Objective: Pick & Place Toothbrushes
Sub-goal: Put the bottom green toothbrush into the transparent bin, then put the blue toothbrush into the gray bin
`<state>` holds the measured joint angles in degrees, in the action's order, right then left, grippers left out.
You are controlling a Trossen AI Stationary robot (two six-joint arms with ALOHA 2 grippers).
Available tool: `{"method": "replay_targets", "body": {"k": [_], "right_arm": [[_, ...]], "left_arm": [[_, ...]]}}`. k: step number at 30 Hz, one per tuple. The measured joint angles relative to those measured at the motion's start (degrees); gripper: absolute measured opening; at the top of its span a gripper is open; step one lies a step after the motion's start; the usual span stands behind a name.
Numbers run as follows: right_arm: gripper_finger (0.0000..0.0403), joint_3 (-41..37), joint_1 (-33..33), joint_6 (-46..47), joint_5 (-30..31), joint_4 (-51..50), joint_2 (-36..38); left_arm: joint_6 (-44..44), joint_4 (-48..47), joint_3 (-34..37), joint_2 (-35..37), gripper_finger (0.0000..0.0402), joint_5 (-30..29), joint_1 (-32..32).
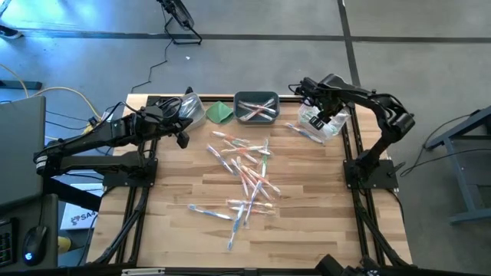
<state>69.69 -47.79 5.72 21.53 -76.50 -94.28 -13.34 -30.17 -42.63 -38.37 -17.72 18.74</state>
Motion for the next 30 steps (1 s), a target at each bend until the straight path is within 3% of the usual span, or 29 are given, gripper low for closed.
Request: {"method": "replay_targets", "body": {"k": [6,11,30], "right_arm": [[0.0167,0.0,0.0,0.02,-0.01,-0.31,0.0],[0.0171,0.0,0.03,0.36,-0.02,-1.97,0.0],[0.0094,0.0,0.15,3.87,-2.35,-3.84,0.99]], "left_arm": [[-0.01,0.0,0.0,0.0,0.0,0.04,0.0],[-0.03,-0.02,0.0,0.0,0.0,0.2,0.0],[-0.03,-0.29,0.0,0.0,0.0,0.15,0.0]]}}
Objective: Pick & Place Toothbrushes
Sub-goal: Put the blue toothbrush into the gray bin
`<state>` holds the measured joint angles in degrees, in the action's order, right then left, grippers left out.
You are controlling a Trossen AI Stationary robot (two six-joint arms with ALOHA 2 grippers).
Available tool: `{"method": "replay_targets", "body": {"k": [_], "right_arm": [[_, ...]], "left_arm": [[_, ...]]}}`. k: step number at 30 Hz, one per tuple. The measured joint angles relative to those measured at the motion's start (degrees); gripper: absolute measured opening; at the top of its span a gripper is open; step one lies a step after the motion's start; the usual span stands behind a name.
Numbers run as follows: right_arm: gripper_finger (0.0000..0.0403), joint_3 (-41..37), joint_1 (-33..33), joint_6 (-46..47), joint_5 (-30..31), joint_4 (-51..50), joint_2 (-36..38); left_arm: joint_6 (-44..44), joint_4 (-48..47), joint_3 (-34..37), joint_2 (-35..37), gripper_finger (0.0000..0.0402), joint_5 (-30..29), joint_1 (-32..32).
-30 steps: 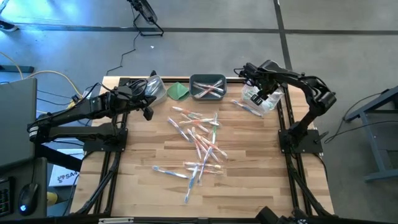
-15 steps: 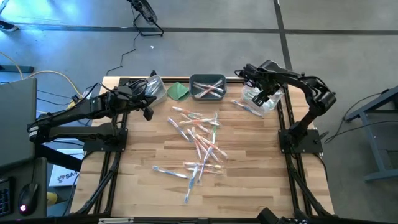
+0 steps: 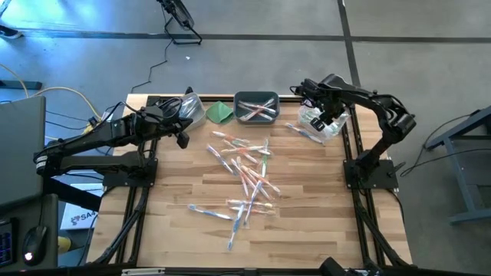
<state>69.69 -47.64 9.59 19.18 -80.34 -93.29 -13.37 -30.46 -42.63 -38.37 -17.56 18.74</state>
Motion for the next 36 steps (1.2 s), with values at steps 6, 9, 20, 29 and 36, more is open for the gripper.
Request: {"method": "replay_targets", "body": {"k": [6,9,20,29,36], "right_arm": [[0.0067,0.02,0.02,0.08,-0.11,4.31,5.84],[0.0054,0.13,0.11,1.37,-3.09,10.66,9.81],[0.0021,0.13,4.61,-11.58,-30.6,46.62,17.54],[0.0004,0.11,10.94,-20.34,-47.09,49.94,16.6],[0.0003,0.11,14.84,-22.27,-48.11,53.16,13.77]], "left_arm": [[0.0,0.05,0.0,0.0,0.0,-0.14,0.0],[0.0,0.37,0.0,0.0,0.0,-0.28,0.0],[-1.27,0.38,0.0,0.0,0.0,-0.22,0.0],[-5.47,0.37,0.0,0.0,0.0,-0.17,0.0],[-8.63,0.33,0.0,-0.02,0.0,0.33,0.0]]}}
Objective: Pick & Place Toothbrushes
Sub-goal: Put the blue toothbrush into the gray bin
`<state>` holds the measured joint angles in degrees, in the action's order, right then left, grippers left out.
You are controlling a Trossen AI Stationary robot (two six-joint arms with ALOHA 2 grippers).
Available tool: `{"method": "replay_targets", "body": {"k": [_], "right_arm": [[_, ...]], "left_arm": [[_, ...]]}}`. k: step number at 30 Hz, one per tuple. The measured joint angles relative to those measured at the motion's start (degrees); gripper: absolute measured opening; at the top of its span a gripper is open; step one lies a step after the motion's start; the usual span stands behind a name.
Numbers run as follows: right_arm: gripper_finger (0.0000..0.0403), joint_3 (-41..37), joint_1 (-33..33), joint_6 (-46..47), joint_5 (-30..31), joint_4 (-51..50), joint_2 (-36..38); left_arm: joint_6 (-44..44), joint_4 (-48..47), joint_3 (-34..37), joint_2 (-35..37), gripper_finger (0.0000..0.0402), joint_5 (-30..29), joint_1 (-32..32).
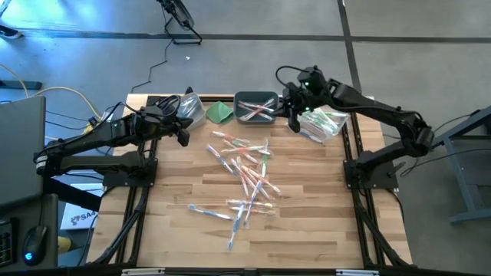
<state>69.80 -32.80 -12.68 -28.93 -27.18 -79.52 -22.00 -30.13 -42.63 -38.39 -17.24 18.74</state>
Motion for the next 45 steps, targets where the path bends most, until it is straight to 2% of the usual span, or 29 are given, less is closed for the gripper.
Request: {"method": "replay_targets", "body": {"k": [13,21,31,34,40,45], "right_arm": [[0.0003,-0.02,2.32,-1.11,1.74,4.68,-2.45],[0.0003,-0.04,0.52,-1.11,9.43,13.45,-2.45],[0.0004,-0.07,0.05,-1.18,23.25,22.17,-2.45],[0.0003,-0.07,-1.48,-1.52,20.7,21.22,-2.45],[0.0003,-0.09,-6.86,0.04,6.62,20.09,-2.45],[0.0003,-0.09,-10.36,1.88,3.11,20.48,-2.45]], "left_arm": [[-0.85,-0.16,0.0,0.0,0.0,1.82,0.0],[1.95,0.29,0.0,-1.04,0.0,1.28,0.0],[5.56,1.82,0.0,-7.94,0.0,-0.36,0.04],[8.31,2.5,0.0,-10.05,0.0,-0.34,0.04],[11.28,7.11,0.0,-12.22,0.0,1.53,0.04],[11.28,7.29,-1.95,-12.2,0.0,2.49,0.04]]}}
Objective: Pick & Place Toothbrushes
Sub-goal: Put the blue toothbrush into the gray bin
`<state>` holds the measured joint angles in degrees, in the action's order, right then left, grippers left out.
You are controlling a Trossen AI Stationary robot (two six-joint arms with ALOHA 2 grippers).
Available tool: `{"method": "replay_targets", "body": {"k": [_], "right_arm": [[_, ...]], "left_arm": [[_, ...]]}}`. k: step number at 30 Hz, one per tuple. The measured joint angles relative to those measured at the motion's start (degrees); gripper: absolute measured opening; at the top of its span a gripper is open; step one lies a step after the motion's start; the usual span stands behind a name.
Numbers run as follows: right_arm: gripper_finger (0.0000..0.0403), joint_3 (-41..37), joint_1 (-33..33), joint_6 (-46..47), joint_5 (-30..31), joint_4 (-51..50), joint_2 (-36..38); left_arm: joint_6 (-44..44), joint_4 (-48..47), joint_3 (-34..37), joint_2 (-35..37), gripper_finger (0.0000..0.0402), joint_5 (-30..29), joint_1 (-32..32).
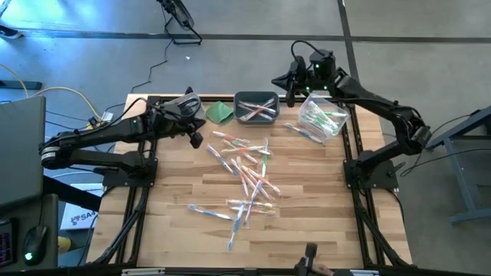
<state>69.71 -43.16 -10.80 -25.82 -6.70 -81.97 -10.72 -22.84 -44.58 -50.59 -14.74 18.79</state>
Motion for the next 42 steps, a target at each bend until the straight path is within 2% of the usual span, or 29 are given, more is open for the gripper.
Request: {"method": "replay_targets", "body": {"k": [9,14,17,20,24,42], "right_arm": [[0.0004,0.0,-0.76,-5.95,-1.44,2.8,0.0],[0.0003,0.0,-0.87,-6.5,-1.18,2.78,0.0],[0.0003,0.0,-0.87,-6.58,-1.15,2.4,0.0],[0.0004,0.0,-0.87,-6.63,-1.14,1.44,0.0],[0.0004,0.0,-0.87,-6.13,-1.15,-0.3,0.0],[0.0004,0.0,-0.87,-5.44,-1.15,-2.19,0.0]], "left_arm": [[4.47,-0.52,-6.15,-5.98,0.0,0.14,1.88],[6.4,-6.89,-9.72,-12.13,0.0,10.79,9.03],[8.77,-11.9,-12.21,-14.79,0.0,14.15,11.09],[12.0,-19.37,-14.16,-16.39,0.0,13.97,10.82],[12.16,-23.97,-15.21,-17.7,0.0,14.78,10.86],[14.4,-20.1,-15.29,-18.73,0.0,13.73,10.84]]}}
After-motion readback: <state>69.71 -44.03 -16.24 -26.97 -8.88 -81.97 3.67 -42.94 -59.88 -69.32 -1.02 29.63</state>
